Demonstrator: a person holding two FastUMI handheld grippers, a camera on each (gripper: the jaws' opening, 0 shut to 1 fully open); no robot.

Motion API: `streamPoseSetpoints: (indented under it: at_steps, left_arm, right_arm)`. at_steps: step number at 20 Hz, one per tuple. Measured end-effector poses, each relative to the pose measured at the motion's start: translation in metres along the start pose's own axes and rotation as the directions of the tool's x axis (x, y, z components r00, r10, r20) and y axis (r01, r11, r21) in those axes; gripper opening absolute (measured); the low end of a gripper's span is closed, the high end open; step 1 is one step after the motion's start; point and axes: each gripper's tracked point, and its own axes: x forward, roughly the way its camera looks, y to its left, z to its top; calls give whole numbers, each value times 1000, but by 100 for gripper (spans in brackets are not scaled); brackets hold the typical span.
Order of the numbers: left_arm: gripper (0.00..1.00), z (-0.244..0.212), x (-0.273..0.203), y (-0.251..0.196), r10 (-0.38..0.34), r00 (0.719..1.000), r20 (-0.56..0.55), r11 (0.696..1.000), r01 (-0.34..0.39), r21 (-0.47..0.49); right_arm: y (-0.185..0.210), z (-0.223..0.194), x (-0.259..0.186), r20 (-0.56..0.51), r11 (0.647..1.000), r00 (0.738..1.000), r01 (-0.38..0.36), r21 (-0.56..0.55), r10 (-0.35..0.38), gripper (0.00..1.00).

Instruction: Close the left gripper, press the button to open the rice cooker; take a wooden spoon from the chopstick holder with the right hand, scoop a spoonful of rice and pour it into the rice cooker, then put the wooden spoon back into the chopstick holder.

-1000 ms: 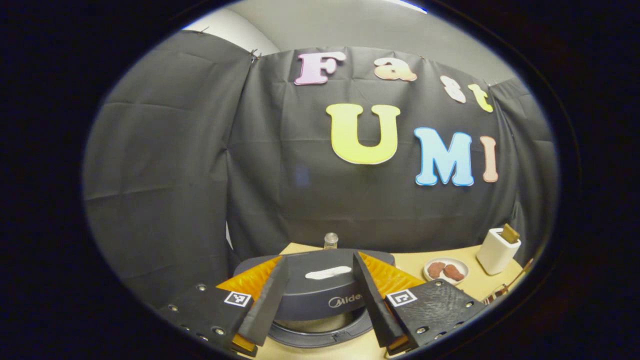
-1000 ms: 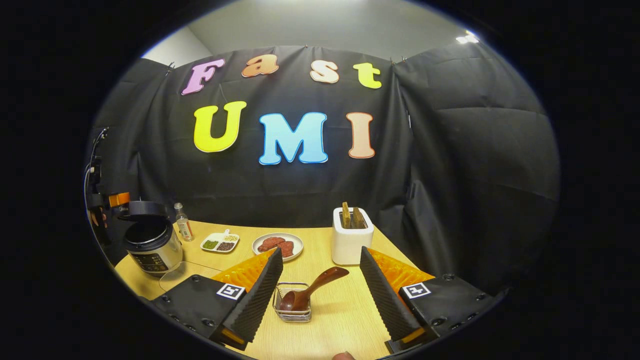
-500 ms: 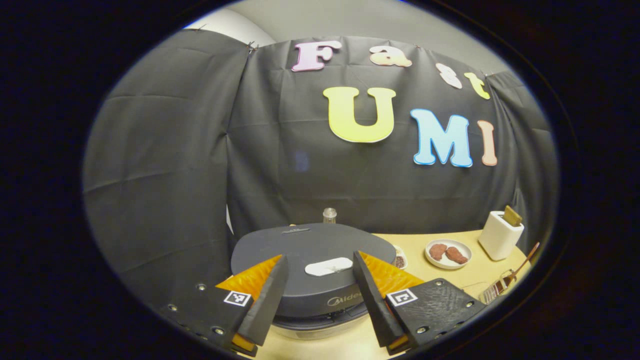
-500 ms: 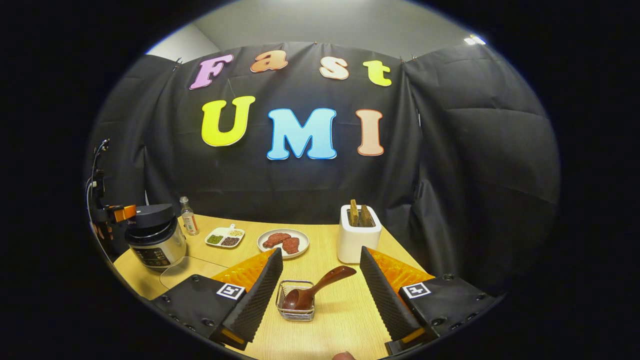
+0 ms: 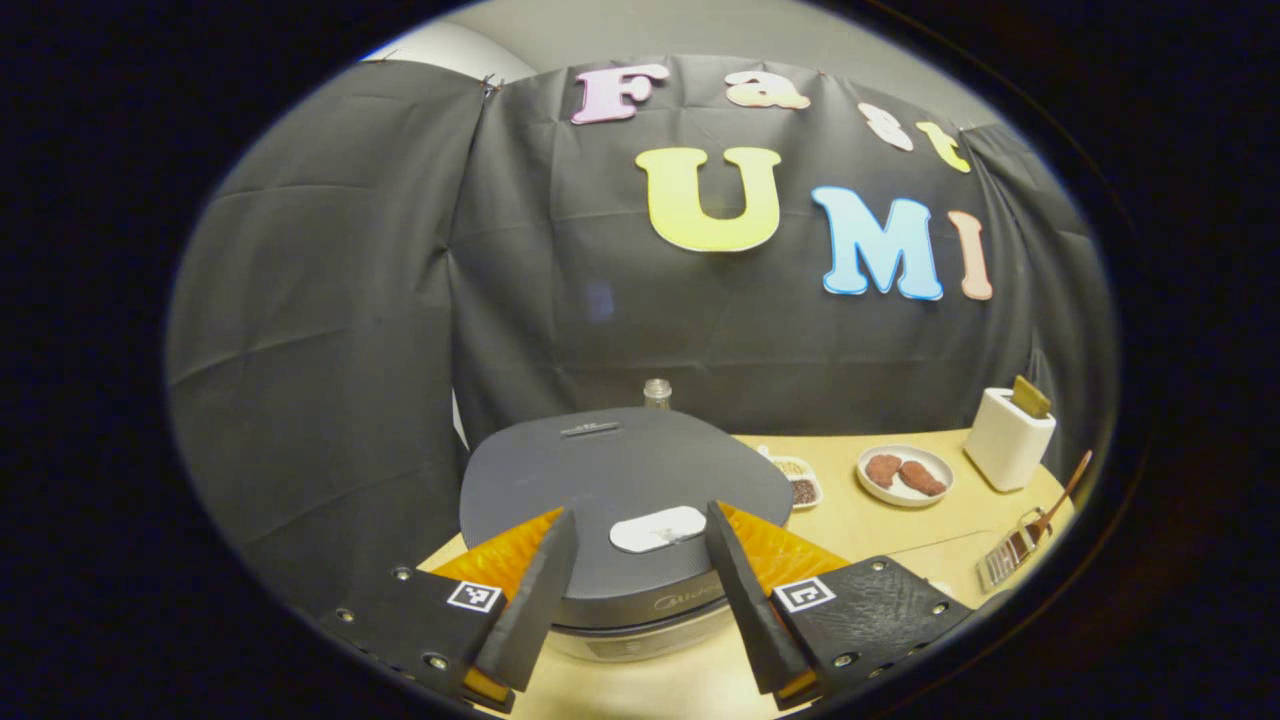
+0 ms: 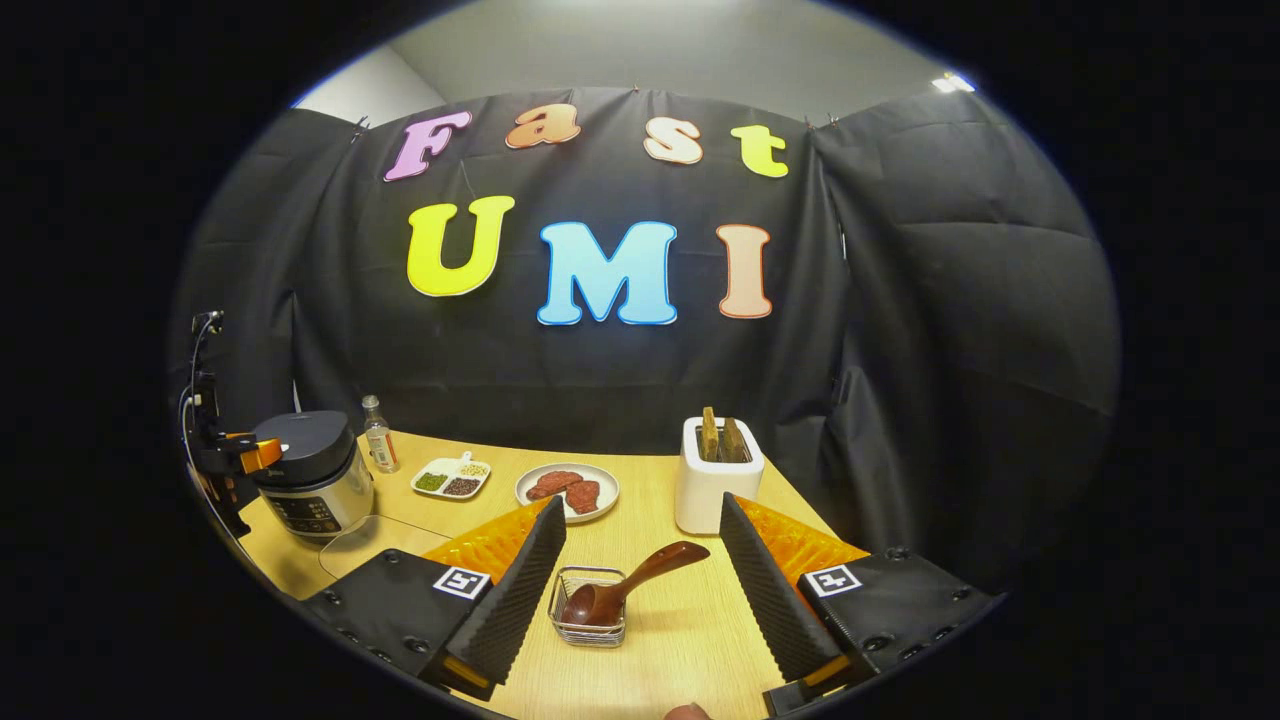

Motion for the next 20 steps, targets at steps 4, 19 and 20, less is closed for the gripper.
streamPoseSetpoints:
  at_steps: [4,19,20]
  left_arm:
    - [83,-3,-2,0,5,1000,-9,1000,-5,-11]
    - [82,77,-61,-47,-66,987,149,998,68,-6]
    - [82,91,-69,-55,-74,982,172,997,77,-7]
  right_arm:
    - [-7,0,-3,1,1000,1000,7,-4,-7,98]
    - [-11,25,-18,68,998,997,-49,32,47,98]
    - [-11,27,-20,77,998,996,-57,31,55,98]
